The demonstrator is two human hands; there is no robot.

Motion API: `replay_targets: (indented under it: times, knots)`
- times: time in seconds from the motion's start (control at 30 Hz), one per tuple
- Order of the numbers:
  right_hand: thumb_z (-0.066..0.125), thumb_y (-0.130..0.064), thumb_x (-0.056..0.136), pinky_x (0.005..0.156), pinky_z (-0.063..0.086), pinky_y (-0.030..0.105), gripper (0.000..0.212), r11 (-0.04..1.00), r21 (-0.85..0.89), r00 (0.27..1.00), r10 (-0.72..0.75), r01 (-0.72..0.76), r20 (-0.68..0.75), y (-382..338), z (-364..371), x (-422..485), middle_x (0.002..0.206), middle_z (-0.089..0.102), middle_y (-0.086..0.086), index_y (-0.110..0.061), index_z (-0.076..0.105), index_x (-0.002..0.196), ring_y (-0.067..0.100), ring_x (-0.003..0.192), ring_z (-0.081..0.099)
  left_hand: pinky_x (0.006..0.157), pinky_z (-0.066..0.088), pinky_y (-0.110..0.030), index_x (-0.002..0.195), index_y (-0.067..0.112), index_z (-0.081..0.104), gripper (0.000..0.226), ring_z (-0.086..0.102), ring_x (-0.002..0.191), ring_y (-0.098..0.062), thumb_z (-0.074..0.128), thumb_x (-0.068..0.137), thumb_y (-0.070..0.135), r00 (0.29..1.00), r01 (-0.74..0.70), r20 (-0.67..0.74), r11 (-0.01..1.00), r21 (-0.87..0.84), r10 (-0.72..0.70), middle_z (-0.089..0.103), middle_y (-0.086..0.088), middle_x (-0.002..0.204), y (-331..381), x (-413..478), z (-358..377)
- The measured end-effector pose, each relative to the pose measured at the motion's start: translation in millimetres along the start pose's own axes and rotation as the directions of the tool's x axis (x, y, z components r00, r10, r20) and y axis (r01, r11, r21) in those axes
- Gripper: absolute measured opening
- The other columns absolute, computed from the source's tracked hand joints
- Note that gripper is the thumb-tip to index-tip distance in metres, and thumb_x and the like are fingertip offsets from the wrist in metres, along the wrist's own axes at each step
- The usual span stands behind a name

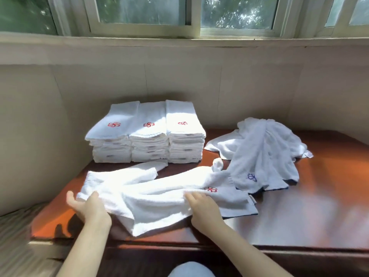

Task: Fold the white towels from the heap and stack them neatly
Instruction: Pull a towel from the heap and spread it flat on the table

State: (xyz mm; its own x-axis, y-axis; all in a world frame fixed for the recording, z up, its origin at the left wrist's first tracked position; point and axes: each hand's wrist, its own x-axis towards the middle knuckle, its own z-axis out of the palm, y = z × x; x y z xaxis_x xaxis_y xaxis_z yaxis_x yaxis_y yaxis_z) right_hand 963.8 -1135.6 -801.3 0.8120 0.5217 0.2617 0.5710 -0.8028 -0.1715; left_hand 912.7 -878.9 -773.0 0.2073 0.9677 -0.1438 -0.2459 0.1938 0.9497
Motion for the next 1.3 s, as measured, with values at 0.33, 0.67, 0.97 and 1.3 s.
replay_targets:
  times: [0.33,0.67,0.97,1.3]
  knots:
    - [0.047,-0.019,0.077,0.066,0.030,0.030,0.009,0.999,0.023,0.980,0.028,-0.033,0.198,-22,-14,-13,0.097,0.059,0.008,-0.018,0.039,0.082,0.026,0.089,0.052,0.097,0.036,-0.026,0.146,0.009,0.028,0.059,0.046,0.127,-0.027,0.048,0.090,0.004,0.999,0.052,0.002,0.994,0.094,-0.052,0.040,-0.012,0.145,-13,0,-27]
    - [0.064,-0.015,0.088,0.073,0.040,0.022,0.004,0.905,0.425,1.000,0.010,0.003,-0.029,0,-55,2,0.085,0.065,-0.002,-0.016,0.063,0.092,0.014,0.080,0.060,0.074,0.042,-0.028,0.134,0.005,0.047,0.037,0.050,0.119,-0.026,0.032,0.102,0.015,0.935,0.322,0.117,0.941,0.108,-0.334,0.050,-0.014,0.131,27,20,-25]
    - [0.069,-0.017,0.085,0.065,0.029,0.025,0.005,0.868,0.467,0.734,0.426,-0.168,-0.529,19,-177,39,0.089,0.051,0.001,-0.014,0.074,0.084,0.018,0.078,0.051,0.072,0.052,-0.026,0.112,0.008,0.049,0.023,0.056,0.093,-0.019,0.040,0.093,0.017,0.980,-0.191,0.003,0.951,-0.242,0.197,0.053,-0.008,0.109,140,-19,0]
    - [0.046,-0.016,0.096,0.067,0.049,0.044,0.005,0.769,0.585,0.375,0.478,0.258,-0.794,-12,-271,28,0.074,0.048,-0.013,-0.016,0.042,0.094,0.027,0.068,0.068,0.076,0.036,-0.031,0.092,0.037,0.026,0.033,0.039,0.074,0.000,0.039,0.091,0.006,0.232,-0.973,-0.121,0.230,-0.027,0.965,0.029,0.018,0.081,230,-42,14]
